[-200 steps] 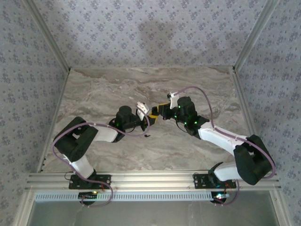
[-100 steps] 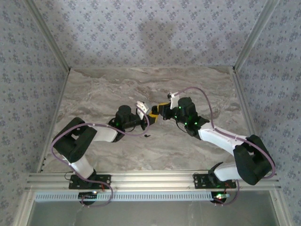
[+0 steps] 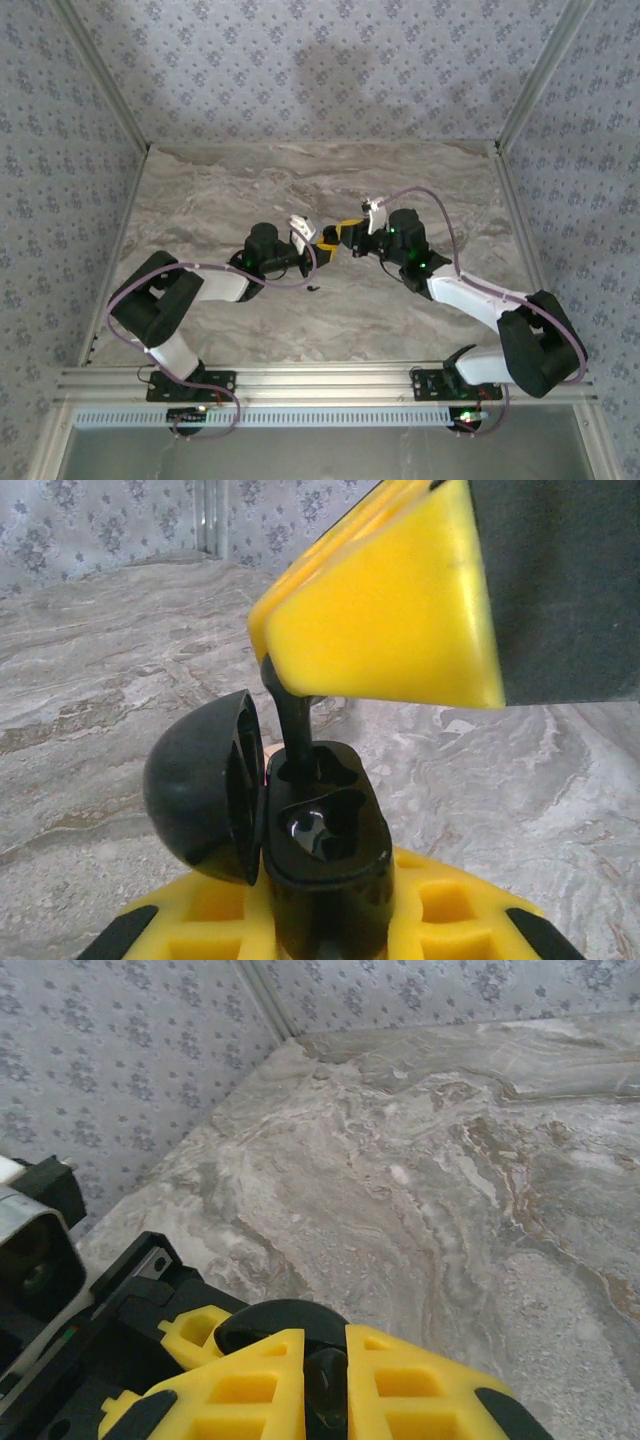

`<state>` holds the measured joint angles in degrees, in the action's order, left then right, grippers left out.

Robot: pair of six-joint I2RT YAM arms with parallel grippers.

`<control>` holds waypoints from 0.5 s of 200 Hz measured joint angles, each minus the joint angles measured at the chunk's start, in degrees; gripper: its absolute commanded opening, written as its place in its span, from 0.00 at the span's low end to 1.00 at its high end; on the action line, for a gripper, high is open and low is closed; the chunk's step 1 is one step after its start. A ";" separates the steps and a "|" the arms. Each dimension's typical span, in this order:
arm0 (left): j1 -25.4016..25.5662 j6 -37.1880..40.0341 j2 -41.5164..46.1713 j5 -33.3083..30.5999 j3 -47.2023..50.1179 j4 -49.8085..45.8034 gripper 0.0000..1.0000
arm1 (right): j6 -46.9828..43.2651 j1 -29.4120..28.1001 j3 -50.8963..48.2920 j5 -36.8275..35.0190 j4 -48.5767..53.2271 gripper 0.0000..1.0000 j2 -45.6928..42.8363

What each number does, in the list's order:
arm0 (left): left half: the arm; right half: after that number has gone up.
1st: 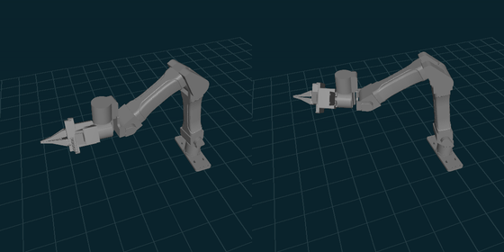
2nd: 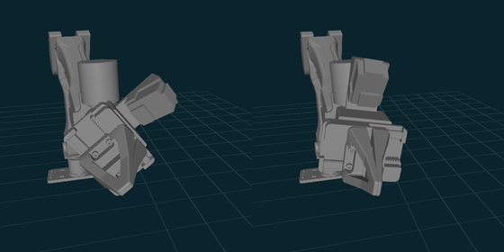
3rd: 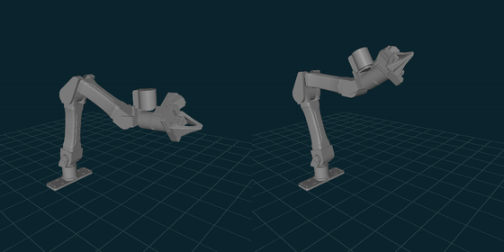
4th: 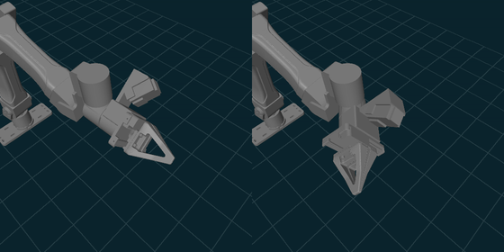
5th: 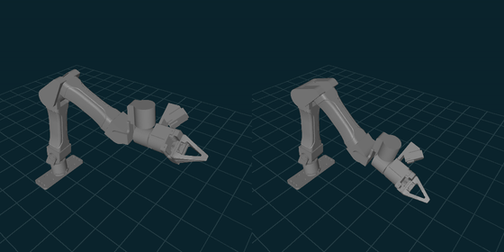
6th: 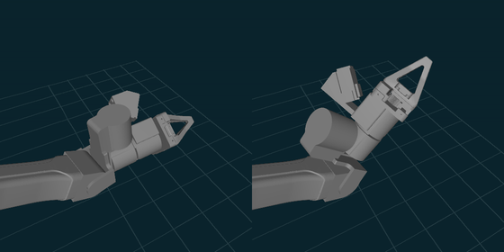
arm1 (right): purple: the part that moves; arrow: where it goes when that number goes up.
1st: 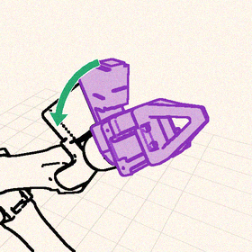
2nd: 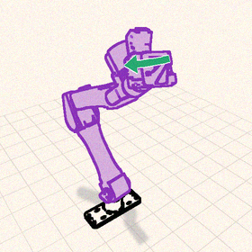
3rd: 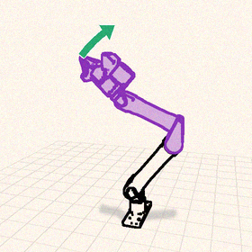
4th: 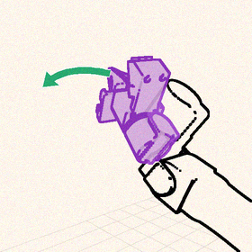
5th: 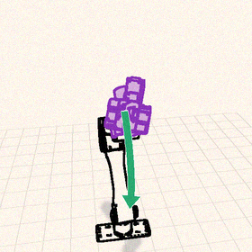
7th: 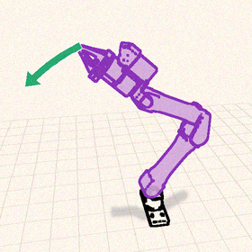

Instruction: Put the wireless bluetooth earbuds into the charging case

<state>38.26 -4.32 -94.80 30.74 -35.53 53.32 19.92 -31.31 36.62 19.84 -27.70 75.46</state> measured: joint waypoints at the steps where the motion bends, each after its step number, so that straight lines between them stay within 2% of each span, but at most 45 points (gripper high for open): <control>1: 0.00 -0.04 0.00 0.04 0.00 0.02 0.13 | 0.00 0.04 -0.07 0.09 -0.07 0.16 -0.02; 100: 0.00 -1.38 1.62 4.57 0.00 0.92 0.13 | -1.49 3.72 -1.88 11.32 -4.20 0.17 -1.73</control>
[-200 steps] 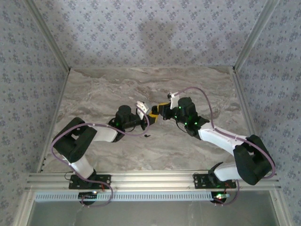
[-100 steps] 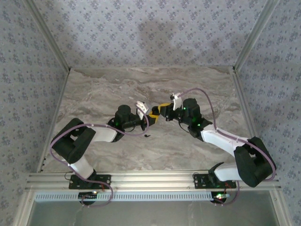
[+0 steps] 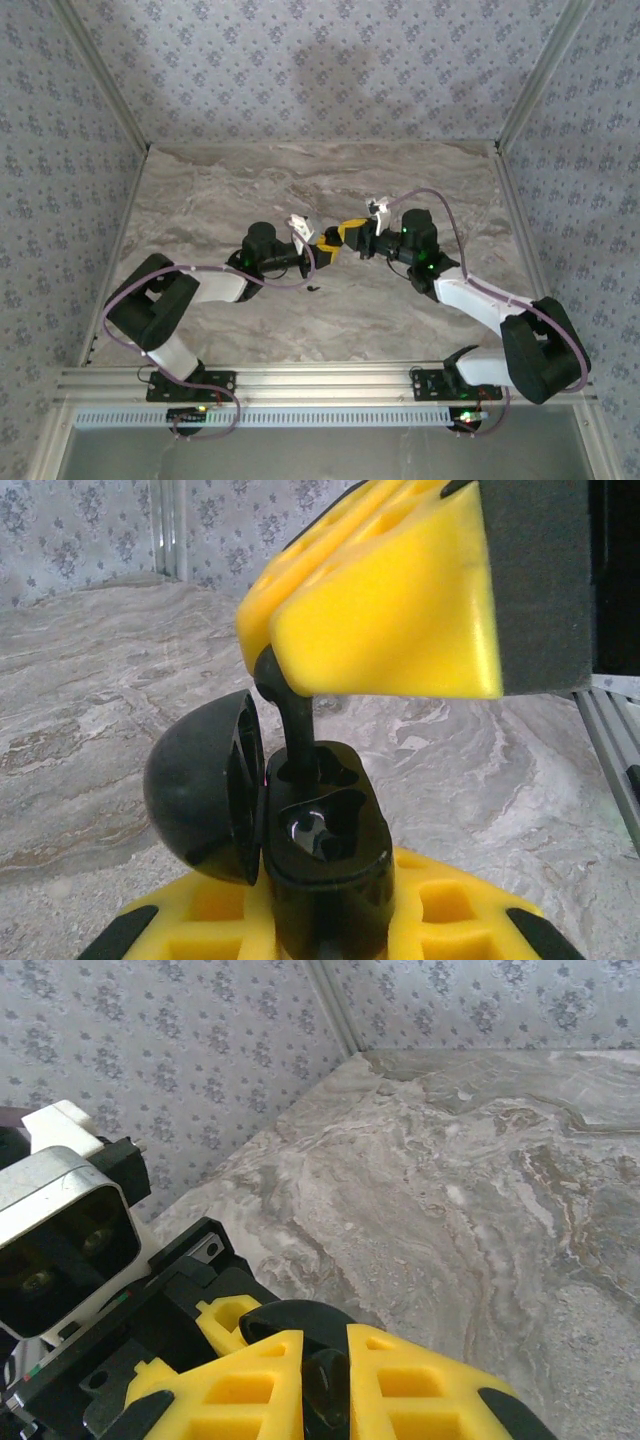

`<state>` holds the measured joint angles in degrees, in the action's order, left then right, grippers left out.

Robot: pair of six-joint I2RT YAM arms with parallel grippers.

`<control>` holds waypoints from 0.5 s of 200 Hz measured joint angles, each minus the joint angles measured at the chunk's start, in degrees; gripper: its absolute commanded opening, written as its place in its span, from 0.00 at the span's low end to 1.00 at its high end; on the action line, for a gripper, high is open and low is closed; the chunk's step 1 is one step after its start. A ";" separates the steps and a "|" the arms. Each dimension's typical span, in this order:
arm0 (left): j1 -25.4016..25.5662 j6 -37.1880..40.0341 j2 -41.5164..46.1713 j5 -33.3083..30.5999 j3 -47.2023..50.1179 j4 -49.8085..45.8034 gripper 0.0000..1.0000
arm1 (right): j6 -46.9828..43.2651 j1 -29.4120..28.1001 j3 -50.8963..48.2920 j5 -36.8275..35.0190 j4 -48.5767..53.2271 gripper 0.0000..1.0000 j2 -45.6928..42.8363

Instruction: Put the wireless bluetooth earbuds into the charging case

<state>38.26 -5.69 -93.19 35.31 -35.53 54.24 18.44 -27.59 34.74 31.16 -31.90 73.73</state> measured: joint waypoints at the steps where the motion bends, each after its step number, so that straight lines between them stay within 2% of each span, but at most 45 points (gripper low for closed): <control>1: 0.00 0.00 0.09 0.04 0.00 0.00 0.13 | -0.02 0.04 0.00 0.17 -0.04 0.17 0.00; 100: 0.00 -1.07 3.10 3.15 0.98 1.36 0.14 | -1.42 1.62 -0.70 6.95 -0.90 0.18 -3.13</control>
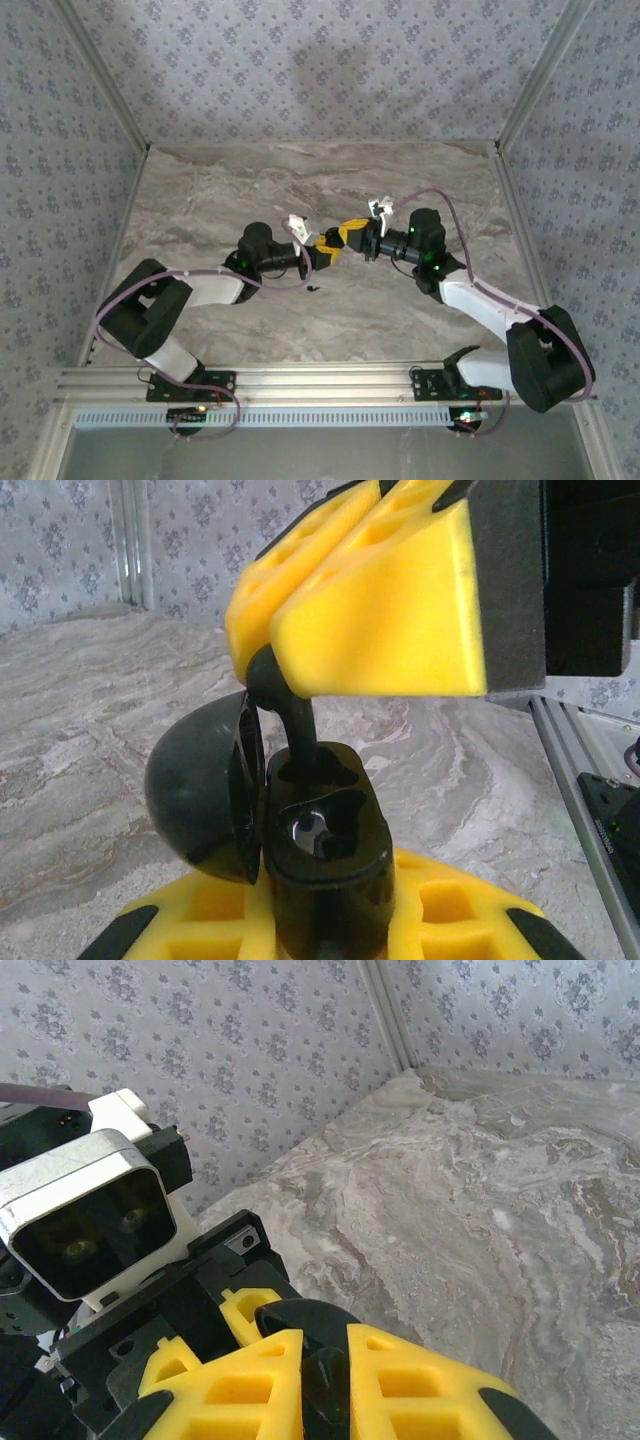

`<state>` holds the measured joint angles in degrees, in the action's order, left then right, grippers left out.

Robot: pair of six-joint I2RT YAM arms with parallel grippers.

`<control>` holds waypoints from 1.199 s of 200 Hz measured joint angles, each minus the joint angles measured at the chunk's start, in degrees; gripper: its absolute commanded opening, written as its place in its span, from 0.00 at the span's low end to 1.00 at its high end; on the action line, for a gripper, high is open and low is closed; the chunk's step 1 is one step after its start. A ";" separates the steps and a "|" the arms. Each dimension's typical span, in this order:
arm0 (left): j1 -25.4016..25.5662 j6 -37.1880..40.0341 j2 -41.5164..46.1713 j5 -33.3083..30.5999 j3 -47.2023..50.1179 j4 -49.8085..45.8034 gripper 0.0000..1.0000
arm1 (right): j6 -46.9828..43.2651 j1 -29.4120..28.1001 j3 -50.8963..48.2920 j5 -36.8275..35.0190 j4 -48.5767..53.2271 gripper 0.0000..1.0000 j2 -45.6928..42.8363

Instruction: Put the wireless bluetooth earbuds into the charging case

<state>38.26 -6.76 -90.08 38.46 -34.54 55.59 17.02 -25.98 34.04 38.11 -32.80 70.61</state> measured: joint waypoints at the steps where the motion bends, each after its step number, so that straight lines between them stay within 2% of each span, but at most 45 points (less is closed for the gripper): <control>1: 0.00 0.00 0.07 0.02 0.02 0.02 0.14 | 0.00 0.02 -0.02 0.02 0.00 0.17 -0.07; 103: -0.39 0.00 1.55 3.19 0.44 1.07 0.14 | -1.79 1.01 0.02 4.48 1.51 0.18 -2.47; 240: -0.20 1.36 2.45 8.96 0.44 -3.34 0.14 | -14.75 2.69 4.48 13.49 16.15 0.20 -2.64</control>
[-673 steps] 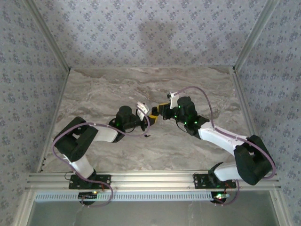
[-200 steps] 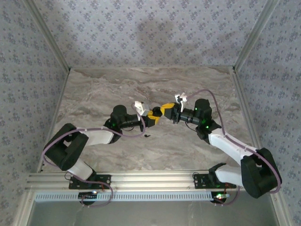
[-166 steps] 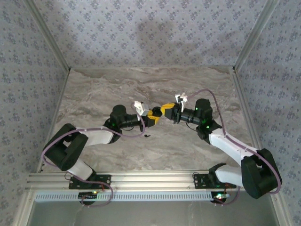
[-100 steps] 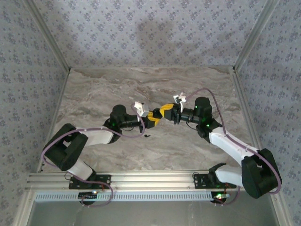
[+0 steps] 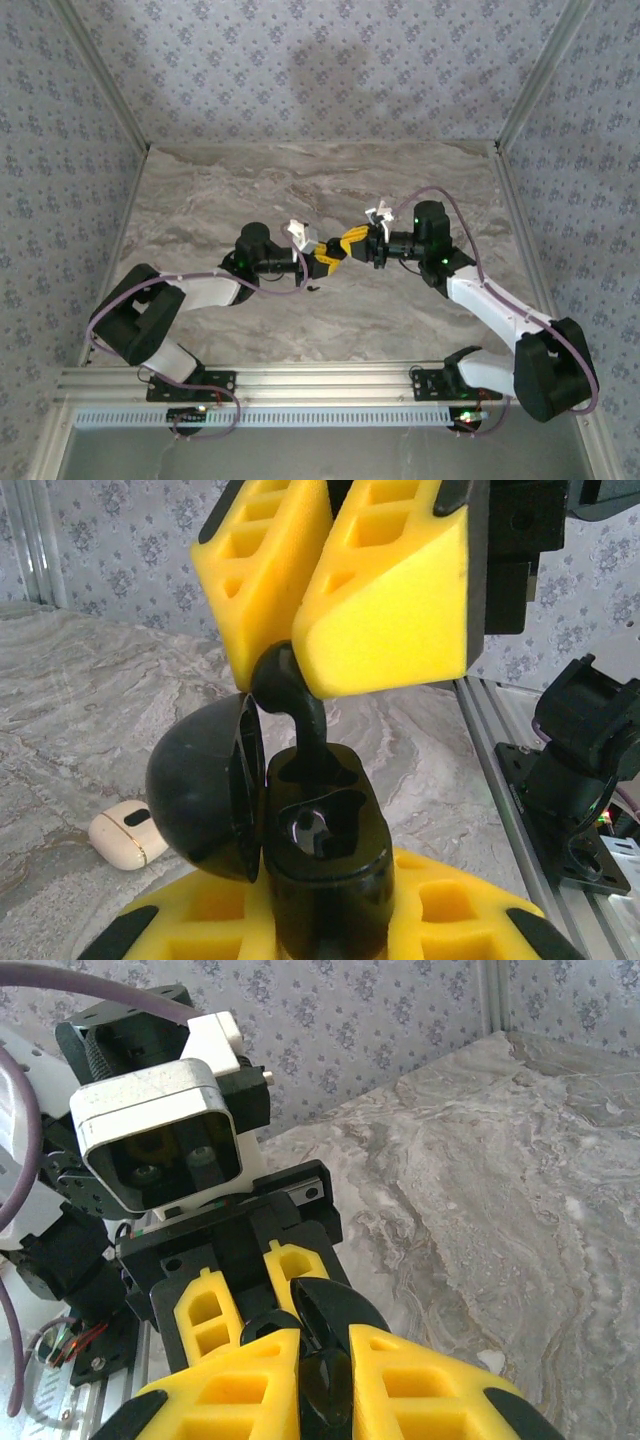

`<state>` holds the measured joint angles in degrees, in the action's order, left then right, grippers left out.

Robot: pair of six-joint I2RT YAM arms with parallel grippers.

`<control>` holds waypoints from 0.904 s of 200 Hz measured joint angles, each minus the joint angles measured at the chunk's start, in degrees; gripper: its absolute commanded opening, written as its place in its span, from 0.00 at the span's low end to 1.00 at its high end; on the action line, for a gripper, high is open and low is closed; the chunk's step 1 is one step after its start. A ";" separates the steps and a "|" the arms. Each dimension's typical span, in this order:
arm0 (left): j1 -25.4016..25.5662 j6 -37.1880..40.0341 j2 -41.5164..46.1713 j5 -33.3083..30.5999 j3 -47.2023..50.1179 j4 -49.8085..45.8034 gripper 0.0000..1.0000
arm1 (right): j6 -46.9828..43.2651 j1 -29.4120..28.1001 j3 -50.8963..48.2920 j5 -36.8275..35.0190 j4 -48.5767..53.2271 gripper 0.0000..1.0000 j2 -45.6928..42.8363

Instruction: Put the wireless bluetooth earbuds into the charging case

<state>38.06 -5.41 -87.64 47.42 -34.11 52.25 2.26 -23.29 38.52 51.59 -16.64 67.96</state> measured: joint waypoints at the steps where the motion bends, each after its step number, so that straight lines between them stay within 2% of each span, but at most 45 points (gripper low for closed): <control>1: -0.02 0.00 0.02 0.00 0.00 -0.02 0.14 | -0.11 0.04 0.00 0.04 0.09 0.20 -0.04; 78: -0.68 0.00 2.40 -0.50 -0.02 0.48 0.14 | -1.90 1.55 -0.24 1.75 3.54 0.20 -2.21; 181: -0.55 1.79 2.43 -1.81 -0.02 0.20 0.14 | -1.68 1.51 -0.22 0.52 3.80 0.18 -2.25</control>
<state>37.52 -3.62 -85.21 45.60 -34.13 52.45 0.58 -21.78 38.30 52.12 -12.84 65.71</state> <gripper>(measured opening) 0.209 0.183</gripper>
